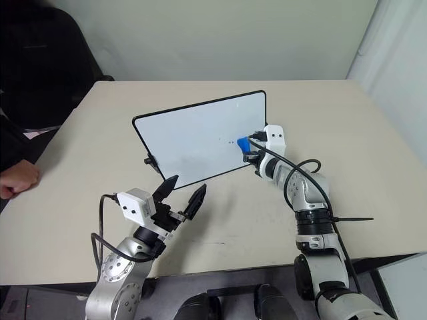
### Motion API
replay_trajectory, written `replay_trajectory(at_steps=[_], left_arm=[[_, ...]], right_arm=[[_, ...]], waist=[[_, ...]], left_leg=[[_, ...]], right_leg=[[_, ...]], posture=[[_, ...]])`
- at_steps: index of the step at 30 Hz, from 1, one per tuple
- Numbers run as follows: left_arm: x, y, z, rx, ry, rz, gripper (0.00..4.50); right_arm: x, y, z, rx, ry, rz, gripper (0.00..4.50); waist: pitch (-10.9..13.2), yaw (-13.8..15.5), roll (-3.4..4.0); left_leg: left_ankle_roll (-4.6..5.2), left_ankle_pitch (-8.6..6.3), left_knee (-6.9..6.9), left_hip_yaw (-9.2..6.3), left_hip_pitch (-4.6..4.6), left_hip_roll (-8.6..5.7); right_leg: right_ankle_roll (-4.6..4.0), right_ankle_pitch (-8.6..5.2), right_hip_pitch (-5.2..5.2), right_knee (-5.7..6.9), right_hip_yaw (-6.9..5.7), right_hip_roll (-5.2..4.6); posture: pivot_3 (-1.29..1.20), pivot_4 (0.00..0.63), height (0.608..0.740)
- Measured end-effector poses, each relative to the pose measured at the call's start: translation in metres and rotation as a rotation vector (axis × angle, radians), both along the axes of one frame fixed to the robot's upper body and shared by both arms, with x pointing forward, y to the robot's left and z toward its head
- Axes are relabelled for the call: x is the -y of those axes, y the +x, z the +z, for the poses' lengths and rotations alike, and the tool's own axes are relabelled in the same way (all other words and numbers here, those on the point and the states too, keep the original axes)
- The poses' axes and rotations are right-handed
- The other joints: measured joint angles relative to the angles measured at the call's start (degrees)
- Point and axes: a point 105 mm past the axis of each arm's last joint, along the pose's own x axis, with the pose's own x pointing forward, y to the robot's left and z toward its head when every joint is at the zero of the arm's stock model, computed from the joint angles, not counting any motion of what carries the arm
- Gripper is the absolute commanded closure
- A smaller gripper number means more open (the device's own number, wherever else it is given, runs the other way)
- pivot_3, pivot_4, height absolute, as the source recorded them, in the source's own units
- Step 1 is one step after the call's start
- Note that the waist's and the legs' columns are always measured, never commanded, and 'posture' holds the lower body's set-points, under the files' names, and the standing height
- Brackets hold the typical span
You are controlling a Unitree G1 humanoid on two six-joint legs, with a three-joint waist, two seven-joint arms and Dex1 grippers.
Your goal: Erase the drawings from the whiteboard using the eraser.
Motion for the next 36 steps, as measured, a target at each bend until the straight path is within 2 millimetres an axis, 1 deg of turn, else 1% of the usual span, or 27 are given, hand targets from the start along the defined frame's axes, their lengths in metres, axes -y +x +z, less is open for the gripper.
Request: replay_trajectory(at_steps=[3, 7, 11, 18, 20, 22, 28, 31, 36], left_arm=[[0.000, 0.000, 0.001, 0.004, 0.001, -0.004, 0.00], [0.001, 0.001, 0.002, 0.006, 0.002, -0.005, 0.00], [0.001, 0.001, 0.002, 0.006, 0.002, -0.006, 0.00], [0.001, 0.000, 0.000, -0.001, -0.001, -0.003, 0.00], [0.001, -0.001, -0.002, -0.006, -0.002, 0.000, 0.00], [0.000, -0.001, -0.003, -0.009, -0.002, 0.001, 0.00], [0.000, -0.002, -0.003, -0.012, -0.002, 0.003, 0.00], [0.000, -0.002, -0.003, -0.012, -0.003, 0.003, 0.00], [0.000, -0.002, -0.003, -0.012, -0.003, 0.002, 0.00]], right_arm=[[-0.014, -0.002, -0.001, -0.007, -0.007, 0.036, 4.38], [-0.037, -0.002, 0.003, 0.007, -0.037, 0.092, 4.38], [-0.059, -0.008, 0.007, 0.026, -0.038, 0.162, 4.38], [-0.089, -0.021, 0.009, 0.042, -0.057, 0.271, 4.38], [-0.093, -0.023, 0.008, 0.042, -0.060, 0.283, 4.38], [-0.091, -0.021, 0.008, 0.043, -0.065, 0.276, 4.38], [-0.077, -0.009, 0.008, 0.021, -0.045, 0.227, 4.38], [-0.065, -0.001, 0.009, 0.011, -0.031, 0.177, 4.38], [-0.036, 0.013, 0.009, 0.008, -0.016, 0.056, 4.38]], waist=[[0.00, -0.30, 0.00], [0.00, -0.61, 0.00], [0.00, -0.85, 0.00], [0.00, -0.94, 0.00], [0.00, -0.94, 0.00], [0.00, -0.94, 0.00], [0.00, -0.74, 0.00], [0.00, -0.63, 0.00], [0.01, -0.60, -0.02]], left_leg=[[0.01, 0.00, -0.01, 0.00, 0.00, 0.00], [0.02, 0.01, -0.01, 0.00, 0.00, 0.00], [0.02, 0.01, -0.01, -0.01, 0.00, 0.01], [0.01, 0.01, -0.03, -0.01, 0.00, 0.02], [-0.01, 0.00, -0.03, -0.01, -0.01, 0.02], [-0.03, -0.01, 0.00, -0.01, 0.00, 0.02], [0.02, 0.02, 0.07, -0.01, 0.00, 0.02], [0.09, 0.10, 0.14, -0.01, 0.00, 0.02], [0.12, 0.14, 0.28, -0.01, 0.00, 0.01]], right_leg=[[0.05, -0.02, 0.00, 0.01, 0.00, 0.01], [0.17, 0.00, -0.01, 0.02, 0.01, 0.05], [0.21, 0.09, -0.16, 0.02, 0.01, 0.08], [0.18, 0.10, -0.32, 0.04, 0.01, 0.10], [0.16, 0.11, -0.38, 0.04, 0.01, 0.10], [0.06, 0.17, -0.38, 0.02, 0.02, 0.10], [-0.07, 0.27, -0.35, 0.02, 0.03, 0.10], [-0.02, 0.28, -0.33, 0.02, 0.04, 0.10], [-0.05, 0.51, -0.32, -0.01, 0.07, 0.09]], posture=[[0.00, 0.150, 0.735], [0.00, 0.150, 0.735], [0.00, 0.150, 0.735], [0.00, 0.150, 0.735], [0.00, 0.150, 0.735], [0.00, 0.150, 0.735], [0.00, 0.150, 0.735], [0.00, 0.150, 0.735], [0.00, 0.150, 0.735]])
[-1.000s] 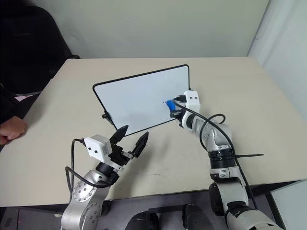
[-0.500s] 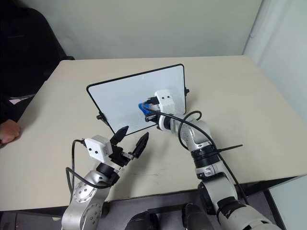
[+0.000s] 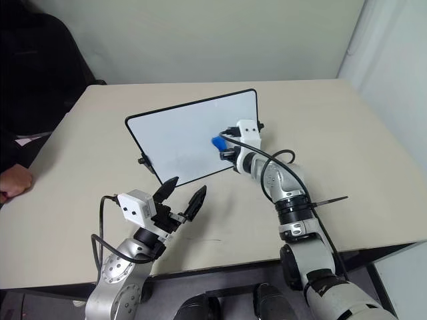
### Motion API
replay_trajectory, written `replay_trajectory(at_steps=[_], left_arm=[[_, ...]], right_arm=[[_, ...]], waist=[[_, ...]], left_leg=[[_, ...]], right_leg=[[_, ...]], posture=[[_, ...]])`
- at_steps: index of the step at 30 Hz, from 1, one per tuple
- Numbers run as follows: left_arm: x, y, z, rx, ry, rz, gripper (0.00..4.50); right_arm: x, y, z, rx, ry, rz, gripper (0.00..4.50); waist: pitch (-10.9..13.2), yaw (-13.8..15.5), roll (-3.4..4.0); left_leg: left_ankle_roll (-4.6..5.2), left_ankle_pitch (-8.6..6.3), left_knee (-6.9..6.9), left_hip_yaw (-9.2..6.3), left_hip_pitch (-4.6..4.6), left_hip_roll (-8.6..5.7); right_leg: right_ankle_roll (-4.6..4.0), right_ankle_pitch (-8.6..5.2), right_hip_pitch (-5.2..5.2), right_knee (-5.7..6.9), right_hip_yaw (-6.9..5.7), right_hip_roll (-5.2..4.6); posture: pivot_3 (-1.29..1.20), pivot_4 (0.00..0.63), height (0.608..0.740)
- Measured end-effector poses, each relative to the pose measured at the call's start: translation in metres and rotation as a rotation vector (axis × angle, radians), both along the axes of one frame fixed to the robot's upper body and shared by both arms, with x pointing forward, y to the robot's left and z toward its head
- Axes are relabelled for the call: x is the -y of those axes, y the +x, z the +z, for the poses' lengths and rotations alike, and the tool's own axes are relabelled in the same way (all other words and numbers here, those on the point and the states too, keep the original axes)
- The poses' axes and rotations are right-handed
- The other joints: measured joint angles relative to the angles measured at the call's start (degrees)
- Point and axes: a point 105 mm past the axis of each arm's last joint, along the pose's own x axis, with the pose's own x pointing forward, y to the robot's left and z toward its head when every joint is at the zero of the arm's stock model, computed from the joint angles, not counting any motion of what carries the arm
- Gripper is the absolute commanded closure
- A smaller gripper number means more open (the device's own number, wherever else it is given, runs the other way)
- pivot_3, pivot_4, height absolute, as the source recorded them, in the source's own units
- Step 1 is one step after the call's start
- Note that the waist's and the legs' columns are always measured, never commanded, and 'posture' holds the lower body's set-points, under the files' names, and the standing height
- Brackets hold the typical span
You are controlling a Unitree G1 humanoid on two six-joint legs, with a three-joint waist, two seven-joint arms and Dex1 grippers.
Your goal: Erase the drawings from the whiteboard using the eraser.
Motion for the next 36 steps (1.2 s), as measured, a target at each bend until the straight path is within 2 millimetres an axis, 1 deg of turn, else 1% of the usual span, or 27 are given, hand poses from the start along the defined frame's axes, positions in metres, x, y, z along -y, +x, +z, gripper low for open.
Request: replay_trajectory(at_steps=[2, 4, 9, 14, 16, 21, 25, 27, 32, 36], left_arm=[[0.000, 0.000, 0.000, 0.000, 0.000, 0.000, 0.00], [0.000, 0.000, 0.000, 0.001, -0.001, -0.001, 0.00], [0.000, 0.001, 0.001, 0.004, 0.001, -0.002, 0.00], [0.000, 0.001, 0.001, 0.002, 0.003, -0.003, 0.00], [0.000, 0.001, 0.001, 0.002, 0.003, -0.003, 0.00], [0.000, 0.001, 0.001, 0.002, 0.002, -0.003, 0.00], [0.000, 0.000, 0.002, 0.005, 0.002, -0.004, 0.00], [0.000, 0.000, 0.002, 0.006, 0.002, -0.003, 0.00], [0.000, 0.000, 0.002, 0.003, -0.001, 0.000, 0.00], [0.000, -0.001, 0.001, -0.001, -0.004, 0.001, 0.00]], right_arm=[[0.009, 0.003, 0.001, 0.006, -0.001, -0.030, 4.38], [0.013, 0.005, 0.001, 0.006, -0.003, -0.045, 4.38], [0.015, 0.006, 0.000, 0.004, -0.006, -0.054, 4.38], [-0.002, 0.001, -0.001, 0.001, -0.004, -0.010, 4.38], [-0.015, -0.003, 0.001, 0.011, -0.013, 0.028, 4.38], [-0.053, -0.017, 0.020, 0.087, -0.048, 0.154, 4.38], [-0.076, -0.030, 0.036, 0.135, -0.047, 0.239, 4.38], [-0.080, -0.033, 0.039, 0.146, -0.043, 0.258, 4.38], [-0.080, -0.033, 0.039, 0.148, -0.042, 0.264, 4.38], [-0.073, -0.029, 0.038, 0.141, -0.042, 0.239, 4.38]], waist=[[0.00, 0.00, 0.00], [0.00, 0.00, 0.00], [0.00, -0.06, 0.00], [0.00, -0.44, 0.00], [0.00, -0.60, 0.00], [0.00, -0.81, 0.00], [0.00, -0.80, 0.00], [0.00, -0.77, -0.01], [0.00, -0.77, -0.01], [0.00, -0.70, -0.01]], left_leg=[[0.00, 0.00, 0.01, 0.00, 0.00, -0.01], [0.00, 0.00, 0.01, 0.00, 0.00, -0.02], [-0.06, -0.03, -0.16, 0.00, 0.00, -0.02], [-0.06, -0.04, -0.19, 0.01, -0.01, -0.02], [-0.06, -0.04, -0.19, 0.01, -0.01, -0.02], [-0.15, -0.09, -0.20, 0.00, -0.01, -0.03], [-0.25, -0.15, -0.21, 0.00, -0.01, -0.03], [-0.32, -0.19, -0.21, 0.01, -0.02, -0.03], [-0.47, -0.28, -0.17, 0.01, -0.02, -0.03], [-0.45, -0.27, -0.17, 0.00, -0.01, -0.02]], right_leg=[[0.03, 0.09, 0.02, 0.00, 0.00, 0.00], [0.08, 0.22, 0.00, 0.00, 0.01, 0.00], [0.22, 0.23, -0.17, 0.00, 0.01, 0.00], [0.14, 0.29, -0.28, 0.00, 0.01, 0.01], [0.12, 0.39, -0.37, 0.00, 0.00, 0.02], [0.08, 0.50, -0.60, 0.00, -0.01, 0.05], [0.06, 0.51, -0.68, -0.01, -0.02, 0.05], [0.07, 0.50, -0.67, -0.06, -0.01, 0.05], [0.08, 0.48, -0.66, -0.10, 0.00, 0.05], [0.06, 0.48, -0.66, -0.07, 0.00, 0.05]], posture=[[0.00, 0.150, 0.735], [0.00, 0.150, 0.735], [0.00, 0.150, 0.735], [0.00, 0.150, 0.735], [0.00, 0.150, 0.735], [0.00, 0.150, 0.735], [0.00, 0.150, 0.735], [0.00, 0.150, 0.735], [0.00, 0.150, 0.735], [0.00, 0.150, 0.735]])
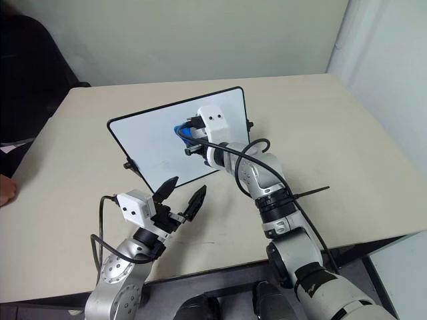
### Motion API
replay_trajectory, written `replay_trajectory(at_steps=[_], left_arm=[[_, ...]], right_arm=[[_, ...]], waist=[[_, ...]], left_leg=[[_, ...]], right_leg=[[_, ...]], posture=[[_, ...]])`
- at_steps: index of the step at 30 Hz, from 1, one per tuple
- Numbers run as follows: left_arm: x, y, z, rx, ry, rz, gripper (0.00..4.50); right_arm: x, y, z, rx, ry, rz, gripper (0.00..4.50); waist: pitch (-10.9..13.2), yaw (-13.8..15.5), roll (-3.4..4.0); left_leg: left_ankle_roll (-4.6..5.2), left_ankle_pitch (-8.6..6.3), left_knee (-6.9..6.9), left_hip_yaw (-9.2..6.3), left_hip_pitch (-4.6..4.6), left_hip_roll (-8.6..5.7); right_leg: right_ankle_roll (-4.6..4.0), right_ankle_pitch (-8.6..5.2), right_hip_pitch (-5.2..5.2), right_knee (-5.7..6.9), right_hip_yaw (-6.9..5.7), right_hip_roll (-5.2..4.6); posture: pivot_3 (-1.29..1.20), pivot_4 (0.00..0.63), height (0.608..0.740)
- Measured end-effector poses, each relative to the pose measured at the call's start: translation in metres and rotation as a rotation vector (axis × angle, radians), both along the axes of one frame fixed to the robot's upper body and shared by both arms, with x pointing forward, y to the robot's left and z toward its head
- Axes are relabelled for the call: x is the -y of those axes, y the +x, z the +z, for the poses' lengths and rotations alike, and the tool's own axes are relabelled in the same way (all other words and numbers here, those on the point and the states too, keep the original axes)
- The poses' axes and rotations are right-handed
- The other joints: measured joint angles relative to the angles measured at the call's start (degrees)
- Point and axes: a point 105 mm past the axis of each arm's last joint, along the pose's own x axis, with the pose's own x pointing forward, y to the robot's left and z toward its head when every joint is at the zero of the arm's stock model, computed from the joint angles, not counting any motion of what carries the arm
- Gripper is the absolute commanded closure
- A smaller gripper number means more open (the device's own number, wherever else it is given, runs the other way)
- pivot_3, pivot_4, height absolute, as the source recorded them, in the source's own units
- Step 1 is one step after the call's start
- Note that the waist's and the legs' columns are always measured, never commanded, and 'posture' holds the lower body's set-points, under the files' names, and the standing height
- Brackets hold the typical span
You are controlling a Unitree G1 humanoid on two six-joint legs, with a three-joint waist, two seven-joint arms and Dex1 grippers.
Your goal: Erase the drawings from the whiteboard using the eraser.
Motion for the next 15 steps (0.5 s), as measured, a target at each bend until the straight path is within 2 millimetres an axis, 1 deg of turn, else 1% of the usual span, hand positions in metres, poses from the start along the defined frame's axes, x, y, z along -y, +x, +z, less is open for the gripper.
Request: replay_trajectory(at_steps=[4, 10, 15], left_arm=[[0.000, 0.000, 0.000, 0.001, 0.000, -0.001, 0.00], [0.001, 0.001, 0.002, 0.006, 0.001, -0.005, 0.00], [0.003, 0.002, 0.004, 0.018, 0.001, -0.014, 0.00]], right_arm=[[0.019, 0.009, -0.007, -0.026, 0.005, -0.065, 4.38], [0.061, 0.023, -0.031, -0.096, 0.005, -0.216, 4.38], [0.087, 0.023, -0.043, -0.132, -0.006, -0.290, 4.38]], waist=[[-0.01, 0.34, -0.02], [-0.01, 0.55, -0.02], [-0.01, 0.55, -0.03]], left_leg=[[0.03, 0.02, 0.12, 0.00, 0.02, 0.00], [0.04, 0.02, 0.35, 0.00, 0.01, 0.00], [0.03, 0.00, 0.26, 0.00, 0.01, 0.00]], right_leg=[[-0.01, 0.03, 0.02, 0.00, 0.01, 0.00], [0.00, 0.13, 0.18, -0.01, 0.03, -0.01], [0.05, 0.13, 0.13, 0.00, 0.02, -0.01]], posture=[[0.00, 0.150, 0.735], [0.00, 0.150, 0.735], [0.00, 0.150, 0.735]])
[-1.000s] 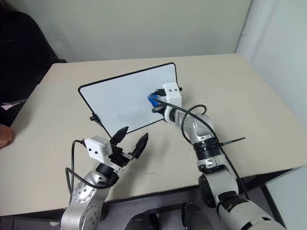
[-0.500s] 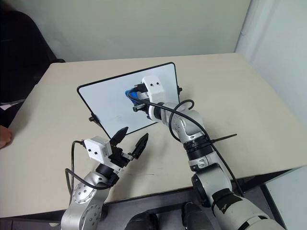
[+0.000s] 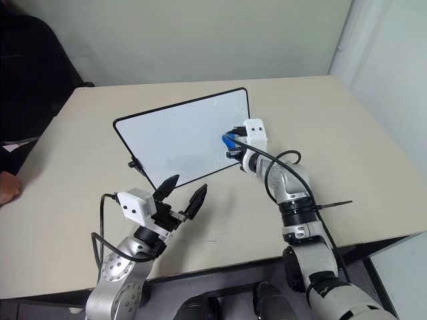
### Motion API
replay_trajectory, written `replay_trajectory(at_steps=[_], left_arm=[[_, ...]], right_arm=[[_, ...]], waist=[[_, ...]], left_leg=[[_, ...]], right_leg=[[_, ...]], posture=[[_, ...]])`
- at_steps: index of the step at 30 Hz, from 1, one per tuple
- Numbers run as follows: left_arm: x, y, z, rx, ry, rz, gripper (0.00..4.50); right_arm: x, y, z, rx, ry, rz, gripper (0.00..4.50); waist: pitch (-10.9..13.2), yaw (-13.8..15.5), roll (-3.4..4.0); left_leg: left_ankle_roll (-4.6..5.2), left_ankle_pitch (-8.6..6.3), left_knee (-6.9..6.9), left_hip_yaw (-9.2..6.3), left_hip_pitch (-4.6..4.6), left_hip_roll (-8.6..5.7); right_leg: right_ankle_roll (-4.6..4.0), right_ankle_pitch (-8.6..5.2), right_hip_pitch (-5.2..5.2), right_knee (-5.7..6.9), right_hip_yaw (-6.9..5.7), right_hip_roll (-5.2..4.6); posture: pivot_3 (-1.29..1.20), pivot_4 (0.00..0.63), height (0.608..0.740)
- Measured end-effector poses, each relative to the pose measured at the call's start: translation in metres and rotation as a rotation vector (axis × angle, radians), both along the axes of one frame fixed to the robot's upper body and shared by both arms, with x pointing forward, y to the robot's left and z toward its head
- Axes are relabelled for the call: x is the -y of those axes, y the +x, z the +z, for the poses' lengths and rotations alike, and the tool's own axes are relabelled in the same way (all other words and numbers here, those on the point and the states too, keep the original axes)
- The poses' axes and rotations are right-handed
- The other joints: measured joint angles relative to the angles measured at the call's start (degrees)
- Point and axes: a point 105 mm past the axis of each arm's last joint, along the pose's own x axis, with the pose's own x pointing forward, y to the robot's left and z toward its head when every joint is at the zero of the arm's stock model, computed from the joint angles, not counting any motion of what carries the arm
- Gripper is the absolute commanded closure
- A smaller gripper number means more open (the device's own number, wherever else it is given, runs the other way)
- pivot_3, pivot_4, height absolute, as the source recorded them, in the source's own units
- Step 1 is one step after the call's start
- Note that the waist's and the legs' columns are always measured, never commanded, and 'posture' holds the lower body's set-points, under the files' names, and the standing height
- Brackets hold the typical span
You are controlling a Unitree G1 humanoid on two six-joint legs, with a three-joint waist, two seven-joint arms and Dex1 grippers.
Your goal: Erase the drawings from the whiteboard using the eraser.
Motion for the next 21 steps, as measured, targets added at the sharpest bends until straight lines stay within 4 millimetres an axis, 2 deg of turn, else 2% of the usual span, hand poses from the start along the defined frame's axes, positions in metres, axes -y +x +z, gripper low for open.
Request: replay_trajectory(at_steps=[5, 9, 14, 16, 21], left_arm=[[0.002, 0.000, 0.000, 0.000, -0.002, -0.007, 0.00], [0.003, 0.000, -0.001, -0.004, -0.003, -0.010, 0.00], [0.005, 0.000, -0.003, -0.009, -0.004, -0.018, 0.00], [0.006, 0.000, -0.003, -0.010, -0.004, -0.023, 0.00], [0.008, 0.000, -0.003, -0.010, -0.006, -0.032, 0.00]], right_arm=[[0.022, -0.022, 0.004, -0.006, -0.009, -0.006, 4.38], [0.043, -0.045, 0.011, -0.019, -0.042, 0.010, 4.38], [0.070, -0.072, 0.008, -0.148, -0.054, 0.013, 4.38], [0.075, -0.080, 0.005, -0.176, -0.050, 0.023, 4.38], [0.089, -0.089, -0.020, -0.271, -0.043, 0.003, 4.38]], waist=[[0.00, 0.02, 0.00], [-0.01, 0.02, -0.01], [-0.01, 0.00, -0.06], [-0.03, 0.00, -0.09], [-0.03, 0.03, -0.10]], left_leg=[[-0.03, -0.14, -0.09, 0.01, 0.00, -0.02], [0.01, -0.20, -0.10, 0.01, 0.00, -0.07], [0.03, -0.19, -0.06, 0.01, 0.05, -0.11], [0.07, -0.17, -0.06, 0.00, 0.12, -0.12], [0.12, -0.12, 0.00, 0.00, 0.13, -0.15]], right_leg=[[-0.09, -0.10, 0.00, 0.00, -0.01, 0.00], [0.36, -0.40, 0.08, -0.03, -0.01, 0.00], [0.45, -0.37, 0.18, -0.07, 0.00, 0.01], [0.45, -0.36, 0.26, -0.07, 0.00, 0.01], [0.54, -0.29, 0.31, -0.07, 0.02, 0.01]], posture=[[0.00, 0.150, 0.735], [0.00, 0.150, 0.735], [0.00, 0.150, 0.735], [0.00, 0.150, 0.735], [0.00, 0.150, 0.735]])
